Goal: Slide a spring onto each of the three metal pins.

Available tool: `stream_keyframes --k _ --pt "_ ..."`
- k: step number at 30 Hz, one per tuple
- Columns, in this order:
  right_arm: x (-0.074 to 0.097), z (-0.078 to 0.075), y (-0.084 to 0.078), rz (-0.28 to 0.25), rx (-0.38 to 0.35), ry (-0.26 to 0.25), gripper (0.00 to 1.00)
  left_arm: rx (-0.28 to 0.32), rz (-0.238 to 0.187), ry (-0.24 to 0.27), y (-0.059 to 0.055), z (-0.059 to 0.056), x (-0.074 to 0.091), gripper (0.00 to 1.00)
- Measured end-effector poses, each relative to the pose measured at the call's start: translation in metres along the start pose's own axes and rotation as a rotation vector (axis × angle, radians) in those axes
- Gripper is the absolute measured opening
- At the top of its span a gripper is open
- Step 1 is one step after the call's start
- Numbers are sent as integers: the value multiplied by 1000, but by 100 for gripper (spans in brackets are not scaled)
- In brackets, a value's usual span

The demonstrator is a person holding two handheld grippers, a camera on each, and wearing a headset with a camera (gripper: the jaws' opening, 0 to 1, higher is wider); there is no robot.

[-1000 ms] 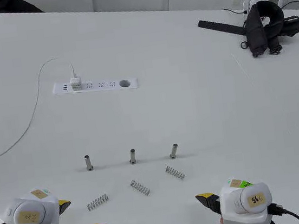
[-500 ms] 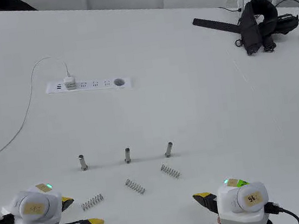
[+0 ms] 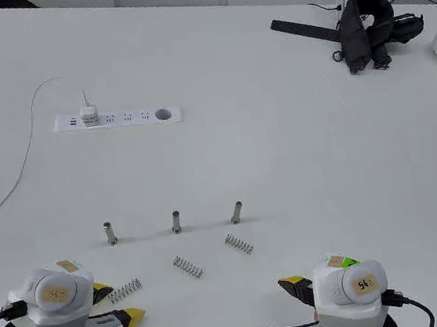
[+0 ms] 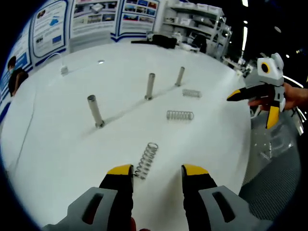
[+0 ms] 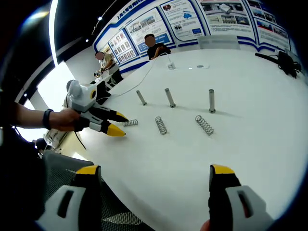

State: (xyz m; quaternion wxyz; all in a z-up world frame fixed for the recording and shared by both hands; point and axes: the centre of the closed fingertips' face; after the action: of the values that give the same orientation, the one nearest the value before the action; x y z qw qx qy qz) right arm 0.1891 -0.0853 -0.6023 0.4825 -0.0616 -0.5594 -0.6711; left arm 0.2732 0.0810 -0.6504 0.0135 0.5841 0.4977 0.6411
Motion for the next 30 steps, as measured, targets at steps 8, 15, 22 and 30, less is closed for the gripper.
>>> stream_keyframes --k 8,15,22,30 --pt "-2 2 1 -3 -1 3 94 -64 31 42 -1 5 -1 26" --pt "-4 6 1 -5 1 10 94 -198 84 83 -3 8 -2 20" --pt "-4 6 3 -12 2 11 94 -235 122 103 -3 10 -4 11" --pt "0 9 7 -20 11 14 94 -140 121 80 -4 6 -2 10"
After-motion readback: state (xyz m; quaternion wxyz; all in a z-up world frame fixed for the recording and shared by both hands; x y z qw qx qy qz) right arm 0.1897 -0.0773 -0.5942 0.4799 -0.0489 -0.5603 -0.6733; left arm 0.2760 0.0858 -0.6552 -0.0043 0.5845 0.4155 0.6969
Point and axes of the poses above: the centre of the closed fingertips' face, and the gripper's own axes: x roughly backward along the fingers, z roughly to its left, y roughly out of its top
